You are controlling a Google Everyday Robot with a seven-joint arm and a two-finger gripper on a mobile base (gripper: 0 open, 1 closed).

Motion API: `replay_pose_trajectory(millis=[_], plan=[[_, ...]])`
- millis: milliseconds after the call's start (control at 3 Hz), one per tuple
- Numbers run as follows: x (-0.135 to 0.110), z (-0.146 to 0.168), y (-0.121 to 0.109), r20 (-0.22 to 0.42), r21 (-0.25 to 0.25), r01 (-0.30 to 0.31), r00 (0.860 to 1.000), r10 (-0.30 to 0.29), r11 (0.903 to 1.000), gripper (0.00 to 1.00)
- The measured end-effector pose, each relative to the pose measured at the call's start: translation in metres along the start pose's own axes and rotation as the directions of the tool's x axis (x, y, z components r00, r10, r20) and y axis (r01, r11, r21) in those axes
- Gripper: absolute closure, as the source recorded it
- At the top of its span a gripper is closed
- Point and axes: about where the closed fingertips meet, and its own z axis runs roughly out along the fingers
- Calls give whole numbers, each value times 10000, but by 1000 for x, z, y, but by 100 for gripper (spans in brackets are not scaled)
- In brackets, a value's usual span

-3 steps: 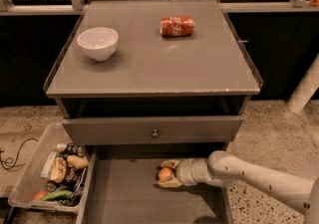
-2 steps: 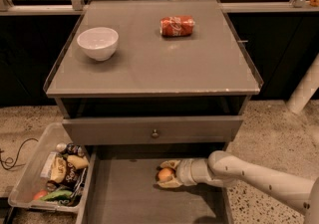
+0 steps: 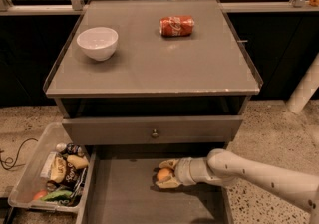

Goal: Pick orange from middle drawer and place on counter

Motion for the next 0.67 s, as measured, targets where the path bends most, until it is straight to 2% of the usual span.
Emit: replay_pose_trajectory(millis=[333, 667], plan=[[-22, -40, 2, -103, 543, 168, 9998, -163, 9984, 100], [-42, -99, 8, -206, 1204, 407, 9990, -385, 9919, 100]])
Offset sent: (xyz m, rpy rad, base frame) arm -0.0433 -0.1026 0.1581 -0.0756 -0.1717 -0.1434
